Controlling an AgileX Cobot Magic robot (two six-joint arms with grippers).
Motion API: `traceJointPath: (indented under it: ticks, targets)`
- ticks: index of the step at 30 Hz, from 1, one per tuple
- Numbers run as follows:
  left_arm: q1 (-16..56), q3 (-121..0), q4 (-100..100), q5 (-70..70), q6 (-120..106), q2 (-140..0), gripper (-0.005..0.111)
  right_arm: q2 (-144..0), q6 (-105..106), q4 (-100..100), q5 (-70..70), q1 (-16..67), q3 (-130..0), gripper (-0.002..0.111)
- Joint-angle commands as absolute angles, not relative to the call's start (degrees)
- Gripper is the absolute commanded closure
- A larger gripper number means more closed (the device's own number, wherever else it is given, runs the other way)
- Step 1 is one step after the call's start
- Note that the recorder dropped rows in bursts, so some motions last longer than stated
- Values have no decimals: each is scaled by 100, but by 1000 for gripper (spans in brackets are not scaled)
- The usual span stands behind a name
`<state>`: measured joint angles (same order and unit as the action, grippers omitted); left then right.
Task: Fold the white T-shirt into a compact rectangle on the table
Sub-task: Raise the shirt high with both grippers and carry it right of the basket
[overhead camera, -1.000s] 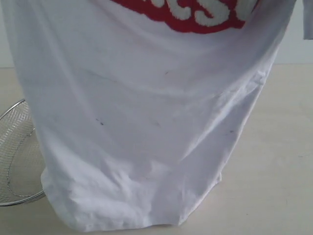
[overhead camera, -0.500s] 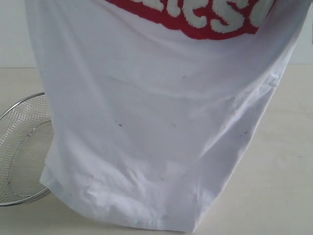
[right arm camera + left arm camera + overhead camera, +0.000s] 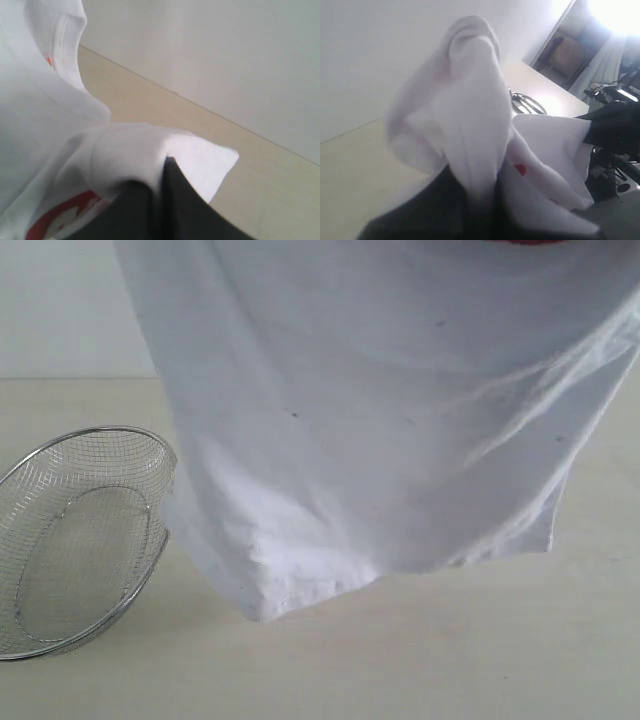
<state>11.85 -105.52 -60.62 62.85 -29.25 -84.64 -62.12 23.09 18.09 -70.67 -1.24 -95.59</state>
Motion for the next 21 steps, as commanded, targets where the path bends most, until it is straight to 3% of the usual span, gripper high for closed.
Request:
traceJointPath:
  ticks: [1, 11, 15, 21]
  targets:
    - [1206, -10530, -6174, 6272, -2824, -8235, 102, -6127, 2266, 1766, -6996, -112, -9612, 109]
    - [1342, -10530, -5890, 6453, -2522, -8173, 102, -5779, 2162, 1483, -6996, -9, -9601, 109]
    - [1859, -10530, -4719, 6367, -2043, -8173, 102, -5789, 1973, 978, -6996, 421, -9403, 109]
    - [1903, -10530, -3780, 6127, -1929, -8586, 102, -6311, 1984, 938, -6996, 465, -8978, 109]
